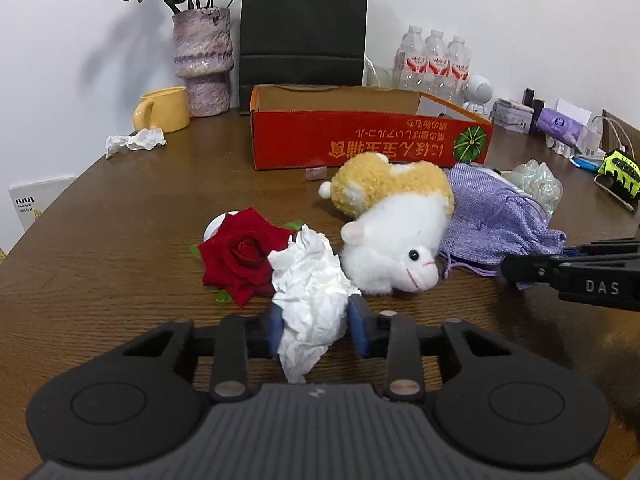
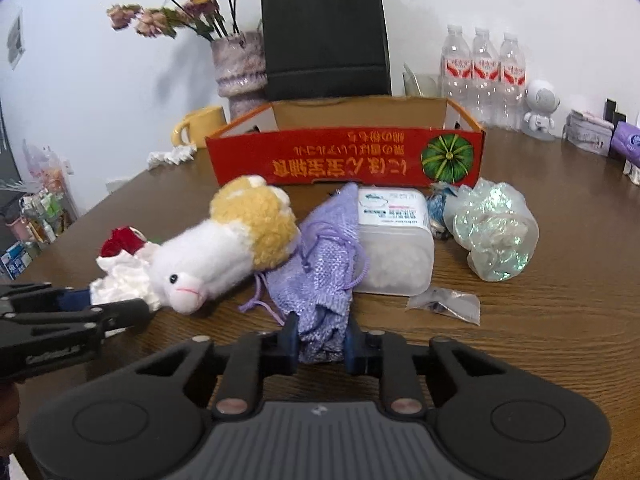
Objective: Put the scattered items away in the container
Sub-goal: 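Grasp the purple mesh bag with right tool while left tool grasps white tissue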
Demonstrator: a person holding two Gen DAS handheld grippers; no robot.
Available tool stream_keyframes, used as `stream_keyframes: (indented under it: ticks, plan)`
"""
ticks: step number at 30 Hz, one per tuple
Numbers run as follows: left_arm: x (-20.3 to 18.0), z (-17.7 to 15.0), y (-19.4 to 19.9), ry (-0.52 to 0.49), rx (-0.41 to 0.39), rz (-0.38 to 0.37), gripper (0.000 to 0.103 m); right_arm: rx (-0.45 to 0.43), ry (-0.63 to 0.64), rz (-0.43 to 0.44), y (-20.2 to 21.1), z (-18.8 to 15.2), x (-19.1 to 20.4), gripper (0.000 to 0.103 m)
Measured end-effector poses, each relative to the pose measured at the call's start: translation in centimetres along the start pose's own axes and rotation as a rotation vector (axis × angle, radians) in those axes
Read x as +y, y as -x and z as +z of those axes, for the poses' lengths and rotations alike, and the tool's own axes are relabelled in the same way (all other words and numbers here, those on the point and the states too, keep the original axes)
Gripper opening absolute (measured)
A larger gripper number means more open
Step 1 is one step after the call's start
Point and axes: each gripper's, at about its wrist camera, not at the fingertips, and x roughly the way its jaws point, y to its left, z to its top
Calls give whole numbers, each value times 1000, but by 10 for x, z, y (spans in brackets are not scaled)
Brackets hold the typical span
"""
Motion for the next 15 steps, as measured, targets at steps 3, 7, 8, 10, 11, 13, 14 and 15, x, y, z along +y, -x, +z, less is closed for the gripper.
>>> stream_keyframes:
  ticks: [3, 7, 8, 10, 11, 13, 14, 15]
  plan:
    - [3, 0, 4, 8, -12, -6, 28, -28, 8, 2, 8, -1, 1, 17]
    - [6, 1, 13, 24, -29, -17, 27, -66, 25, 3, 20, -1, 3, 17]
    - [6, 2, 15, 25, -36, -20, 27, -75, 31, 1, 22, -1, 4, 17]
    - [6, 3, 20, 26, -53, -24, 27, -91, 35, 1, 26, -1, 4, 16]
    - [6, 3, 22, 27, -59, -22, 27, -96, 35, 1, 28, 0, 3, 16]
    - [6, 5, 26, 27, -73, -25, 26, -111, 37, 1, 31, 1, 3, 16]
    - [6, 5, 28, 30, -79, -27, 26, -120, 40, 0, 32, 1, 3, 15]
    - [7, 7, 31, 32, -87, -30, 26, -131, 46, 0, 35, 3, 3, 15]
